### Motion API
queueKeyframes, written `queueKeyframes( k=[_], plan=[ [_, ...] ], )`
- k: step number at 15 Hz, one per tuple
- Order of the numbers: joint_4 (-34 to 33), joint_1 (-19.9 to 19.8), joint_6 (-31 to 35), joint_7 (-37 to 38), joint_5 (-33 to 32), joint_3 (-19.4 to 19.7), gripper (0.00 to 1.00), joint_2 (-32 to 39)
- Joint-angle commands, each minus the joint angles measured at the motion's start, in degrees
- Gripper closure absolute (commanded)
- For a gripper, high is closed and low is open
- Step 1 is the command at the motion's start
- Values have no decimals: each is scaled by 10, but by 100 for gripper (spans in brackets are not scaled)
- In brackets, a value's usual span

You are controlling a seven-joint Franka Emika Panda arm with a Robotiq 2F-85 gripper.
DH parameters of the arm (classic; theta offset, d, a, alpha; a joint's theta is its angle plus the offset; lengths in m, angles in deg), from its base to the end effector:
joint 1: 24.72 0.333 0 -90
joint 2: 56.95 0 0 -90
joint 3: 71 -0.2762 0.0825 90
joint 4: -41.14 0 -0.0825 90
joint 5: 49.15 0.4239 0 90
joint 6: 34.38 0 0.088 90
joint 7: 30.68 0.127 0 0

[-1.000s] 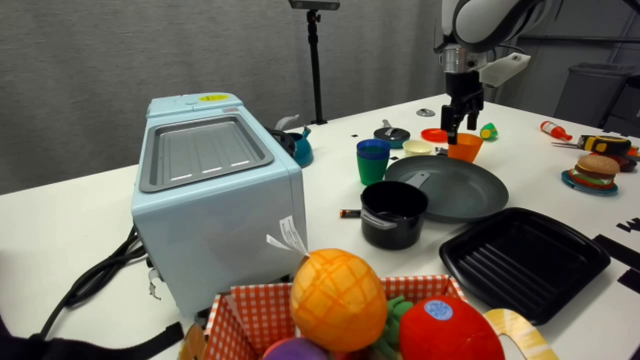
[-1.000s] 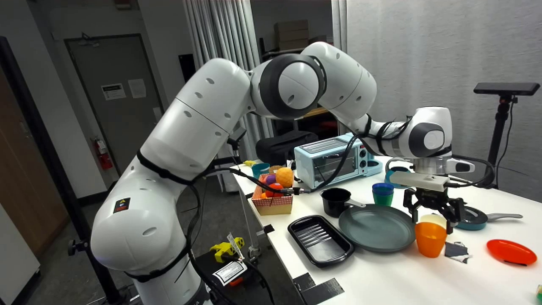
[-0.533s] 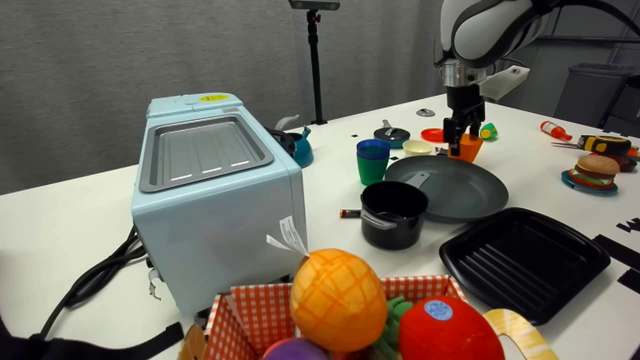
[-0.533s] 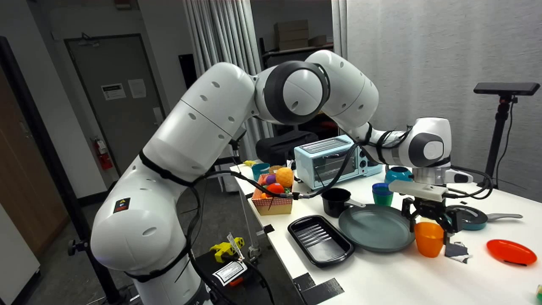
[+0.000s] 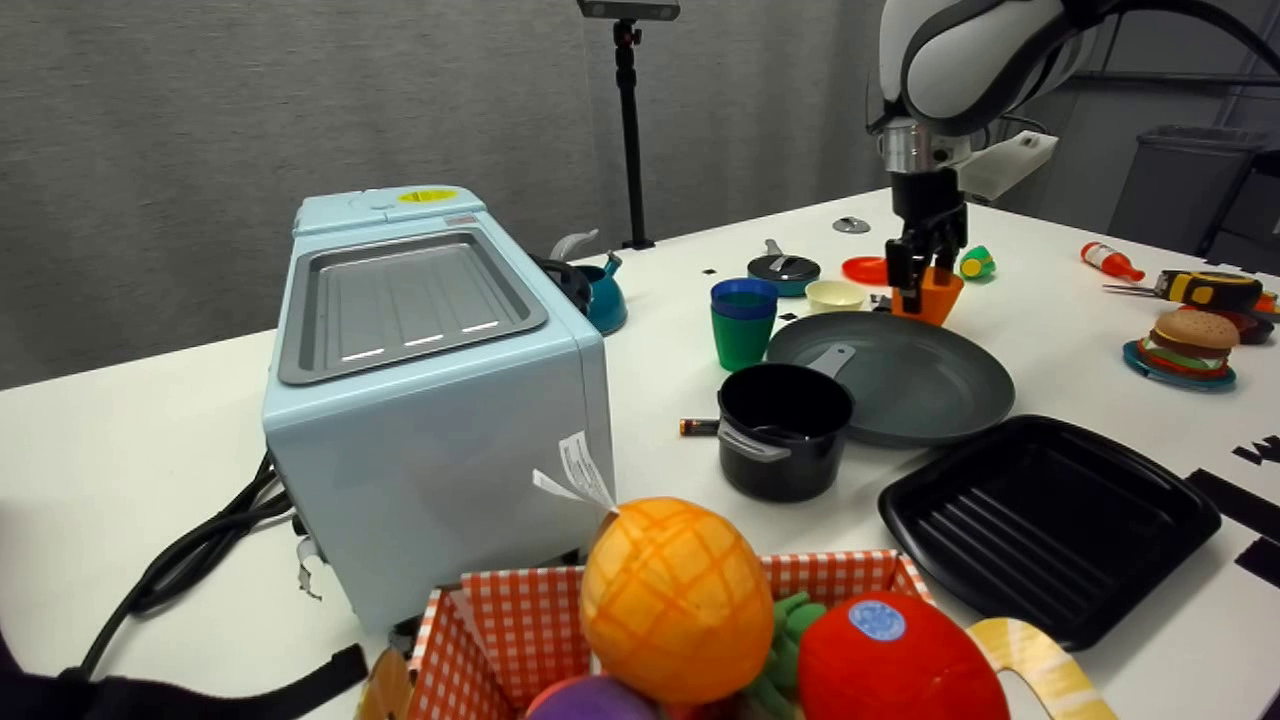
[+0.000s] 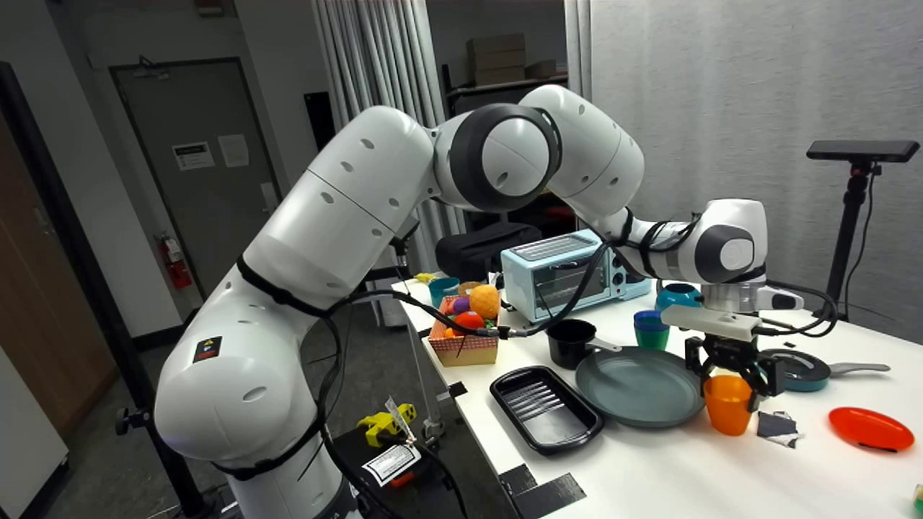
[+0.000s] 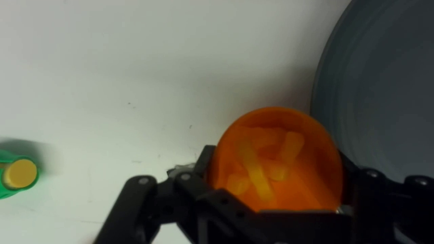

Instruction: Pour some of the content from the orange cup onto the plate, pick up one object and put it on the small plate and pour it back onto the big plate, and then pour the rest of the content from the orange cup.

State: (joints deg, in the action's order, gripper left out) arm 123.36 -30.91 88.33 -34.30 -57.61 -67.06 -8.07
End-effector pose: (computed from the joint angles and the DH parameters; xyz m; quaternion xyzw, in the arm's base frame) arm 0.6938 -0.1283 0.0996 0.9937 -0.0024 -0.0822 0.0763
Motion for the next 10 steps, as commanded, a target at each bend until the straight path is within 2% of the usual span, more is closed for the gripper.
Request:
queueKeyframes(
  k=[1, 7, 10],
  plan=[
    [16, -4, 9, -24, 13, -10, 47, -32],
    [60, 0, 32, -63, 24, -37, 47, -108],
    [105, 5, 64, -87, 20, -49, 47, -144]
  ],
)
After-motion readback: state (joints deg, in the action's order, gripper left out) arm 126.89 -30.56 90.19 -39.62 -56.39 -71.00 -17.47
